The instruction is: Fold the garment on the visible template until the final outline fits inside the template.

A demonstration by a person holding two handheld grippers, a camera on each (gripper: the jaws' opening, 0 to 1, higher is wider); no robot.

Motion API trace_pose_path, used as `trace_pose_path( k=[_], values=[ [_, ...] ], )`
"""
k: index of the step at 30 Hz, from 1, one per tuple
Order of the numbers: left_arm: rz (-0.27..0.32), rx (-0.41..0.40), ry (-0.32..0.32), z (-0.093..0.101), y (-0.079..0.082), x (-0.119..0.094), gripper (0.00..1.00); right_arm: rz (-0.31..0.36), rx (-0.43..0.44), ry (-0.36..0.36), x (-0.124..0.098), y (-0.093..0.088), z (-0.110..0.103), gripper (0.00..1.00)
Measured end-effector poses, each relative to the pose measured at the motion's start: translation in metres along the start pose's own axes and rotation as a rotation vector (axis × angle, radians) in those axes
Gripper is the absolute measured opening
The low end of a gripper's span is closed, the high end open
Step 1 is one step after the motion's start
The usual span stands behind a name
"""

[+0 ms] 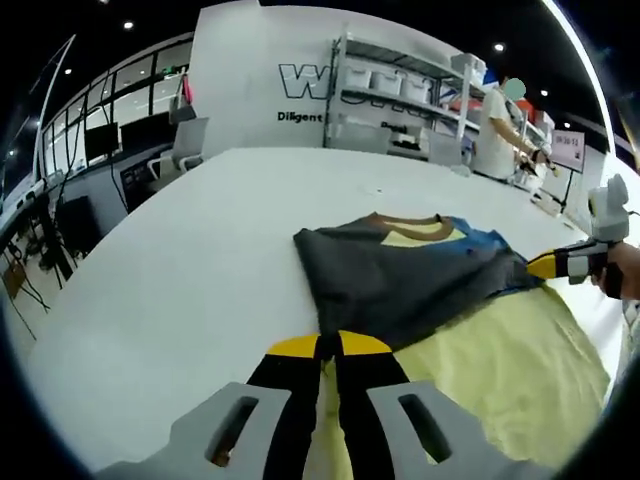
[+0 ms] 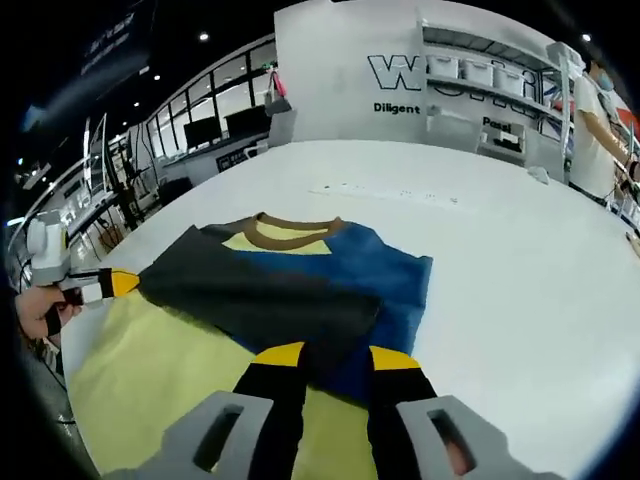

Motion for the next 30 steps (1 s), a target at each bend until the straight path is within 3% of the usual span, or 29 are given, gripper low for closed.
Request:
trace_pose_path(
  k=[8, 12, 22, 30],
  values=[
    [-0.001, -0.010, 0.006, 0.002, 0.000, -0.002, 0.00, -0.062, -0.073, 0.014, 0.003, -0.017, -0.011, 0.08],
    [-0.006, -0.020, 0.006, 0.002, -0.002, -0.002, 0.00, -0.048, -0.054, 0.019, 0.004, -0.015, -0.011, 0.00],
    [-0.014, -0.062, 0.028, 0.000, -0.002, -0.004, 0.00, -0.061, 0.037, 0.018, -0.010, -0.018, 0.000, 0.00],
    [-0.016, 0.024, 0.029, 0.002, -0.003, -0.001, 0.00, -0.038, 0.018, -0.001, -0.012, -0.019, -0.002, 0.00]
  ],
)
Point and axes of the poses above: the point that each gripper's makers call its tool centre point, and the gripper's own axes: x roughly forward along the fingers, z roughly to its right, y roughly out of its top, the point moved 4 cm from there along -x, roughly backward along the fingers, and after that the axes turned 4 degrees about z, right-handed, at the moved point
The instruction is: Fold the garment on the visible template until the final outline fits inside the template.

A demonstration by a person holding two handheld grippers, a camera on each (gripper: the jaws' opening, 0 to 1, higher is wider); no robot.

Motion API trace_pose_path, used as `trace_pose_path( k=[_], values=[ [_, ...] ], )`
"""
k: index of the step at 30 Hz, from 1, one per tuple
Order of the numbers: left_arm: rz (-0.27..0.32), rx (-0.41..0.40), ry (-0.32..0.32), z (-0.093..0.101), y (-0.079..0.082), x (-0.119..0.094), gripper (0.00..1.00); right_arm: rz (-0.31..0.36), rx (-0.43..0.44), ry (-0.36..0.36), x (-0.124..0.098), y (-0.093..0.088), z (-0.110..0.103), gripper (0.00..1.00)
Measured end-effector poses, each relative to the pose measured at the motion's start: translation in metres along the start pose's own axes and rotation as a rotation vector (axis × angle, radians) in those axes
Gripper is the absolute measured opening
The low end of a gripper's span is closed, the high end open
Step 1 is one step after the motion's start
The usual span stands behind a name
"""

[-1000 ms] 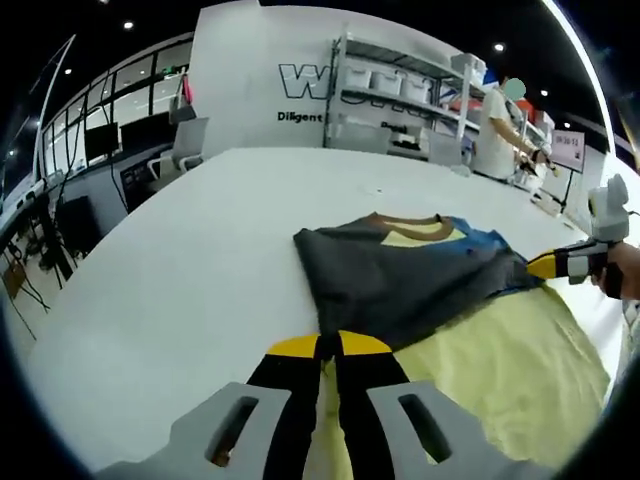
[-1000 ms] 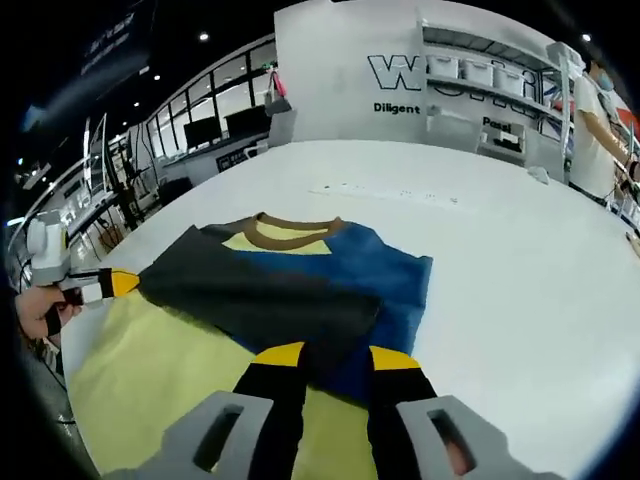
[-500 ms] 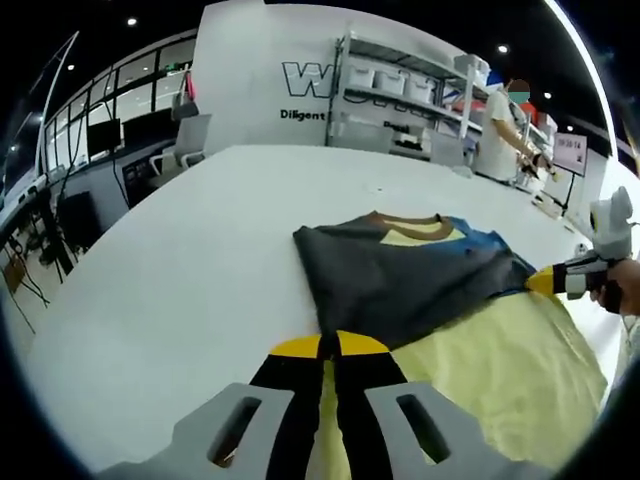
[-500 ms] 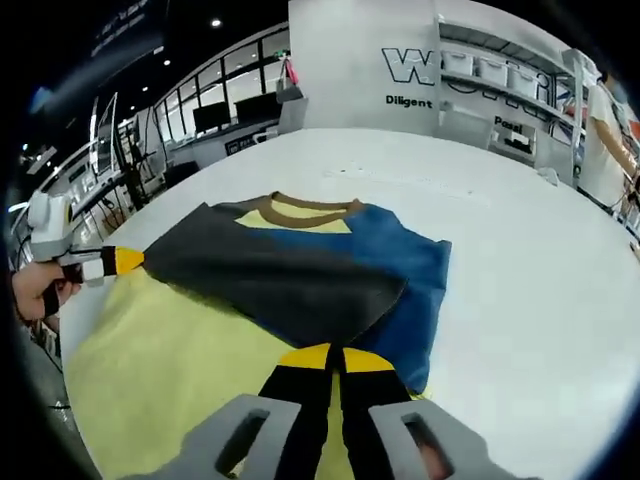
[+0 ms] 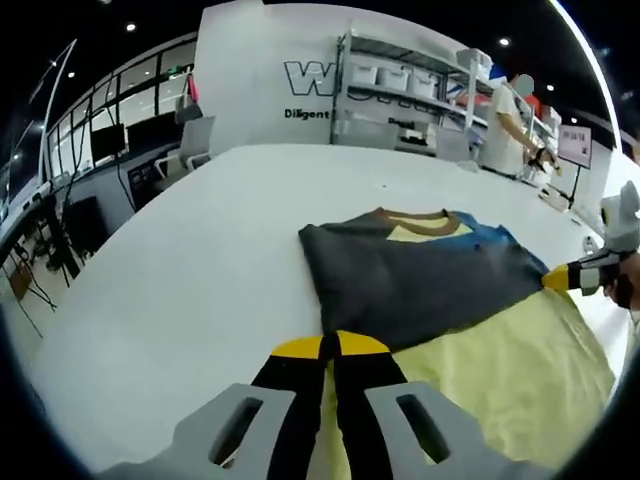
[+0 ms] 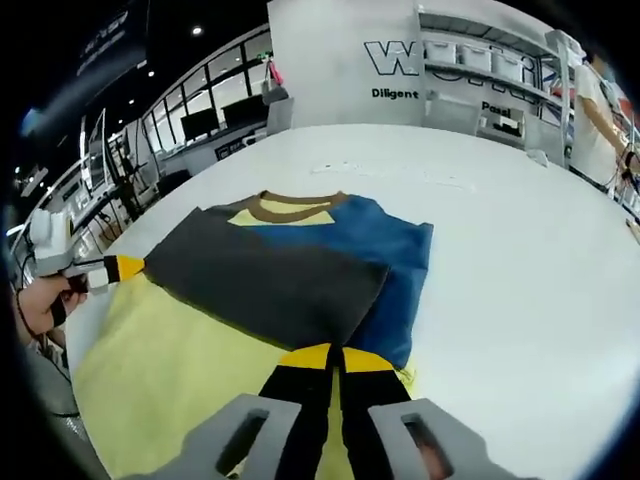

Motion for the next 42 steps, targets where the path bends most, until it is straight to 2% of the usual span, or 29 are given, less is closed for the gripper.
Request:
trace_pose_path(
  k=[2, 3, 7, 12, 19, 21, 25, 30, 33, 36, 40, 42],
  values=[
    [0.018, 0.018, -0.020, 0.000, 0.002, -0.003, 0.01, 0.030, -0.005, -0.015, -0.004, 0.005, 0.002, 0.03],
    [0.030, 0.027, -0.021, 0.000, 0.003, -0.004, 0.01, 0.041, -0.006, -0.025, -0.007, 0.007, 0.004, 0.09],
    [0.033, 0.046, -0.050, 0.001, 0.004, -0.010, 0.01, 0.041, -0.017, -0.041, -0.012, 0.008, 0.007, 0.13],
    [0.043, 0.053, -0.084, 0.001, 0.011, -0.020, 0.08, 0.028, -0.002, -0.060, -0.027, 0.007, 0.006, 0.22],
    [0.030, 0.104, -0.137, 0.000, 0.017, -0.036, 0.10, 0.023, 0.030, -0.041, -0.038, 0.005, 0.000, 0.22],
    [0.013, 0.097, -0.166, 0.000, 0.014, -0.041, 0.10, 0.019, 0.031, -0.046, -0.042, 0.003, -0.001, 0.23],
    [-0.013, 0.129, -0.184, -0.002, 0.009, -0.049, 0.10, 0.006, 0.034, -0.050, -0.048, -0.001, -0.004, 0.23],
    [-0.048, 0.125, -0.200, -0.004, 0.001, -0.057, 0.09, -0.003, 0.045, -0.048, -0.055, -0.007, -0.007, 0.22],
    [-0.058, 0.074, -0.220, -0.003, -0.002, -0.062, 0.09, -0.007, 0.041, -0.051, -0.058, -0.009, -0.009, 0.22],
    [-0.075, 0.092, -0.224, -0.003, -0.006, -0.067, 0.09, -0.013, 0.036, -0.049, -0.063, -0.012, -0.012, 0.21],
    [-0.097, 0.061, -0.248, -0.004, -0.013, -0.074, 0.09, -0.028, 0.034, -0.047, -0.068, -0.021, -0.015, 0.22],
    [-0.113, 0.082, -0.261, -0.004, -0.016, -0.076, 0.10, -0.043, 0.037, -0.047, -0.071, -0.027, -0.015, 0.22]
  ],
)
Point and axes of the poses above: the point that each gripper's makers call its tool centre point, and the gripper's own axes: x roughly forward along the fingers, z roughly to its right, y roughly out of its top, the point moved 4 cm from there along -x, roughly backward along the fingers, and after that the axes turned 4 degrees about z, right-handed, at the moved point
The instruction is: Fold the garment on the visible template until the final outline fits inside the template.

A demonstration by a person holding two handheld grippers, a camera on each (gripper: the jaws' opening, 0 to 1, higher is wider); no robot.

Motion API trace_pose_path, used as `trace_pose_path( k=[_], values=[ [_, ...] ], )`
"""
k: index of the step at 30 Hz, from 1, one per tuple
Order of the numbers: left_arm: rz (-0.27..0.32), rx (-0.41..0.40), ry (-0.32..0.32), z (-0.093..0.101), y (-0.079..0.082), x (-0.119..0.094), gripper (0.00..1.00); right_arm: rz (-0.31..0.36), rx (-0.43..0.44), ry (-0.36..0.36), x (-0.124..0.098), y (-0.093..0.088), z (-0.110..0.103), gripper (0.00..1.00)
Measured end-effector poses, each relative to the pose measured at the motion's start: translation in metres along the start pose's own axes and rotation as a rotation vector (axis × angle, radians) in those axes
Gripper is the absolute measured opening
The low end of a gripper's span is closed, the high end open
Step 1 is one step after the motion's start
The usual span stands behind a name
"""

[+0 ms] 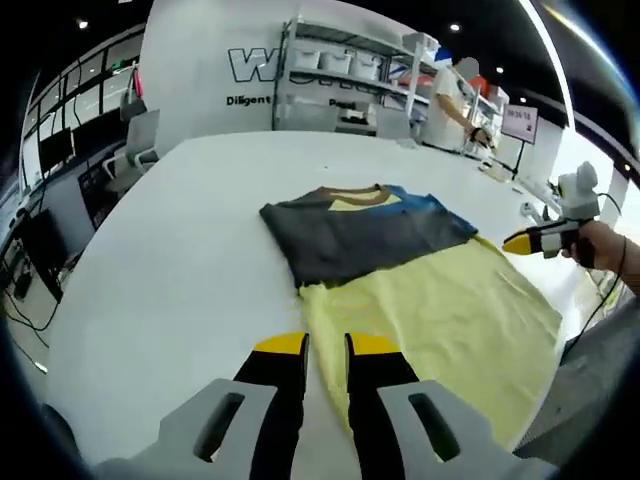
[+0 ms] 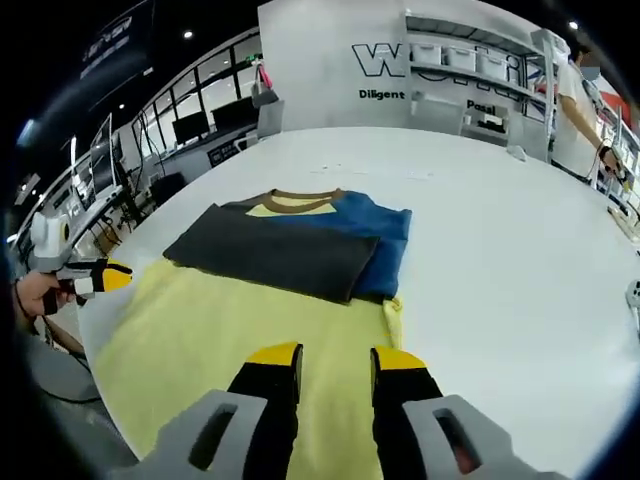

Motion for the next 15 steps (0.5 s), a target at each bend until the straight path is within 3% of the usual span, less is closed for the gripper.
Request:
trace_pose_path(
  k=[5, 9, 15],
  values=[
    [-0.010, -0.011, -0.030, 0.003, -0.003, -0.006, 0.08, -0.028, -0.005, -0.004, -0.006, -0.009, 0.001, 0.23],
    [-0.010, 0.005, -0.025, 0.006, -0.004, -0.013, 0.15, -0.051, -0.003, -0.003, -0.014, -0.015, 0.001, 0.23],
    [-0.058, 0.017, -0.064, 0.012, -0.016, -0.023, 0.12, -0.083, 0.010, 0.001, -0.025, -0.024, -0.002, 0.23]
  ],
)
Point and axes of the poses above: the point that each gripper's makers call its tool centre point, and the gripper's own axes: x roughly forward along the fingers, z roughly to its right, y roughly out of its top, the point moved 4 cm from there along -x, roughly backward along the fingers, and after that the axes turned 4 degrees about z, right-handed, at the moved point
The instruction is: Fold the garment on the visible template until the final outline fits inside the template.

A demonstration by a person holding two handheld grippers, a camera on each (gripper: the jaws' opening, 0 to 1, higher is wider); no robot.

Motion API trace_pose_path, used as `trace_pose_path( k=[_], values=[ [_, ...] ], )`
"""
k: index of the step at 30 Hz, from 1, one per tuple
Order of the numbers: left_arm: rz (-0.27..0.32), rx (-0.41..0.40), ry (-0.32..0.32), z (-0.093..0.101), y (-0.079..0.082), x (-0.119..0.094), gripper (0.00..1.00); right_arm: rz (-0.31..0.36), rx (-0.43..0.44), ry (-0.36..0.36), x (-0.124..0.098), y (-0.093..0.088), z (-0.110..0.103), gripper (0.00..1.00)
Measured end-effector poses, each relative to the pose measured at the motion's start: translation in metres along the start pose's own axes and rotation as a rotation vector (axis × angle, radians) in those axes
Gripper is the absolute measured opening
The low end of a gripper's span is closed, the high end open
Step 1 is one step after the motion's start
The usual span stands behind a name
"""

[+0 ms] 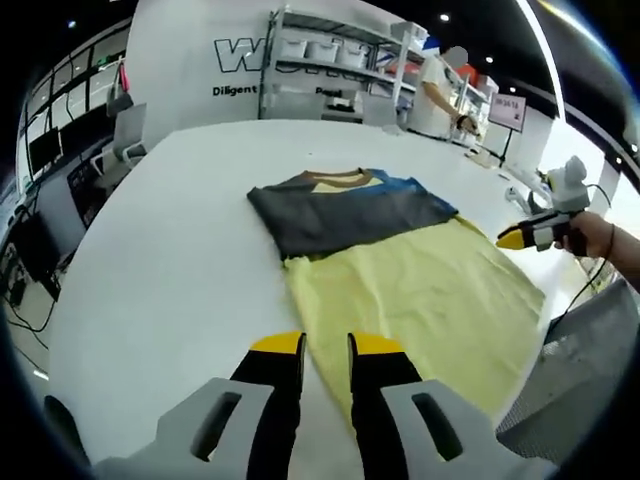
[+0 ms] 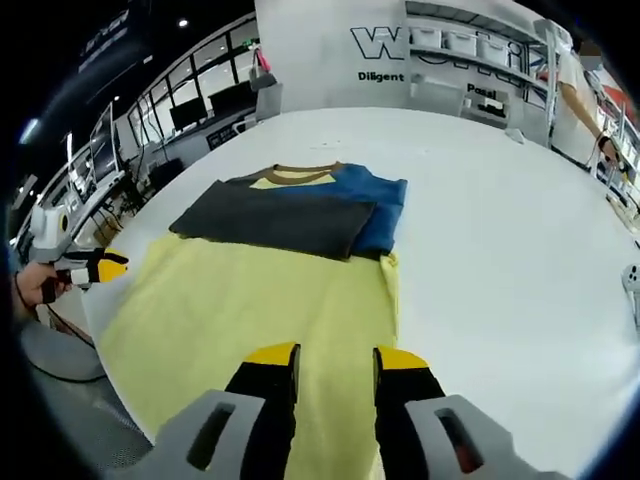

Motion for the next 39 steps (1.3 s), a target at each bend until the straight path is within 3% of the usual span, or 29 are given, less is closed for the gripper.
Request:
trace_pose_path(
  k=[3, 14, 22, 28, 30, 35, 38, 39],
  values=[
    [-0.030, 0.031, 0.002, 0.001, -0.006, -0.005, 0.10, -0.009, 0.011, 0.000, -0.005, -0.006, -0.001, 0.23],
    [-0.121, 0.027, -0.056, 0.018, -0.021, -0.017, 0.10, -0.097, 0.018, -0.021, -0.026, -0.026, 0.000, 0.23],
    [-0.179, 0.019, -0.057, 0.021, -0.035, -0.027, 0.14, -0.138, 0.002, -0.045, -0.042, -0.034, 0.004, 0.24],
    [-0.245, 0.004, -0.064, 0.024, -0.047, -0.036, 0.13, -0.218, -0.009, -0.044, -0.054, -0.045, 0.010, 0.23],
    [-0.278, 0.065, -0.078, 0.025, -0.051, -0.040, 0.14, -0.249, -0.034, -0.043, -0.057, -0.051, 0.010, 0.24],
    [-0.309, 0.032, -0.100, 0.031, -0.054, -0.042, 0.13, -0.313, -0.023, -0.033, -0.060, -0.064, 0.008, 0.24],
    [-0.312, 0.032, -0.080, 0.030, -0.057, -0.044, 0.14, -0.336, -0.031, -0.032, -0.061, -0.070, 0.007, 0.24],
    [-0.337, 0.019, -0.088, 0.033, -0.060, -0.047, 0.14, -0.343, -0.027, -0.027, -0.061, -0.072, 0.006, 0.24]
  ],
)
Point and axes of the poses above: the point that each gripper's makers call its tool centre point, and the gripper's own axes: x roughly forward along the fingers, z roughly to its right, y roughly out of its top, the point moved 4 cm from there along -x, roughly backward along the fingers, and after that the axes turned 4 degrees about z, right-handed, at the moved point
